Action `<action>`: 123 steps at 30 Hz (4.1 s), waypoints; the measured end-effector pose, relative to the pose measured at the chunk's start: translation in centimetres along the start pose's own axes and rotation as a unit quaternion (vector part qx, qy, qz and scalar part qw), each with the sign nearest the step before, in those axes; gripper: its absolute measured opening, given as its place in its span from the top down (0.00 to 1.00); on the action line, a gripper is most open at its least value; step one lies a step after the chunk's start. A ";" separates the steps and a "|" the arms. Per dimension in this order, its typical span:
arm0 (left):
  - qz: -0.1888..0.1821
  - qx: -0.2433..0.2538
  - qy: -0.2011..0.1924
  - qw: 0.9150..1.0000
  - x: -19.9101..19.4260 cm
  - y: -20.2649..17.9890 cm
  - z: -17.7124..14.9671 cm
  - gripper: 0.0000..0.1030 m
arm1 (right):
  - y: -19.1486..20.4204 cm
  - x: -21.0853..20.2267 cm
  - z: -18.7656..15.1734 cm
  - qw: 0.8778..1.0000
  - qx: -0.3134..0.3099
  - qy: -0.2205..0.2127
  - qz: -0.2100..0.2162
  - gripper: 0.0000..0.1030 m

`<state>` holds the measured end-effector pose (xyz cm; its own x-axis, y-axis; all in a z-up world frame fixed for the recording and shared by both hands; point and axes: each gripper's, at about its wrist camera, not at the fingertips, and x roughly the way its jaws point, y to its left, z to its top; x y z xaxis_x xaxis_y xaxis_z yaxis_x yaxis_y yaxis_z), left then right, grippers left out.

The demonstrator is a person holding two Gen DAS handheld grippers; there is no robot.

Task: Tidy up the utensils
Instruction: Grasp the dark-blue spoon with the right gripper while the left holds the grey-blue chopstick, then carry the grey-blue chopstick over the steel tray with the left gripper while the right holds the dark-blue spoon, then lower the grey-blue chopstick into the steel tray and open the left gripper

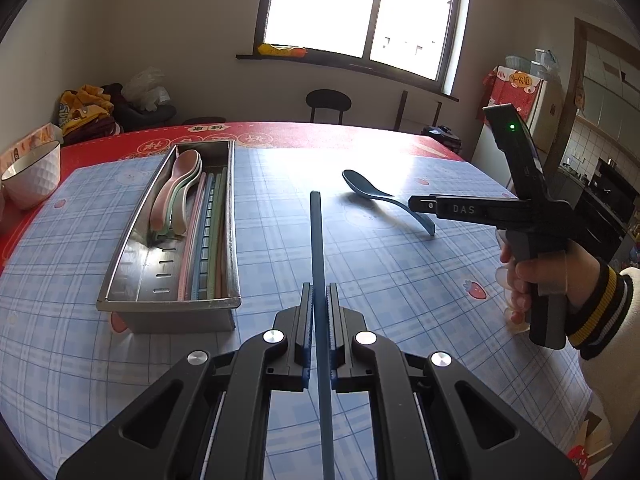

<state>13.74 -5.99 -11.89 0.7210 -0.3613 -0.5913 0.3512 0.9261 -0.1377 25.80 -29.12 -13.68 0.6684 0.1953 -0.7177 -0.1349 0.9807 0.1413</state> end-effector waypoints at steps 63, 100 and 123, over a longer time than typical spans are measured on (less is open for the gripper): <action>-0.012 -0.029 -0.024 0.999 -2.0 1.7 2.0 0.94 | 5.1 -2.6 -3.2 0.990 0.022 -0.041 0.135 0.86; 0.050 -0.065 0.058 0.995 5.1 9.2 12.4 0.94 | 2.6 -3.7 -3.8 0.982 0.058 -0.067 0.169 0.86; 0.088 -0.073 0.160 0.980 13.5 10.6 11.7 0.93 | 2.0 -2.9 -3.5 0.977 0.072 -0.058 0.195 0.86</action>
<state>34.22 -2.31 -12.06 0.5297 -0.1629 -0.8324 0.1320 0.9853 -0.1088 21.08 -27.73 -13.69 0.6669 0.5439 -0.5093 -0.2963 0.8207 0.4885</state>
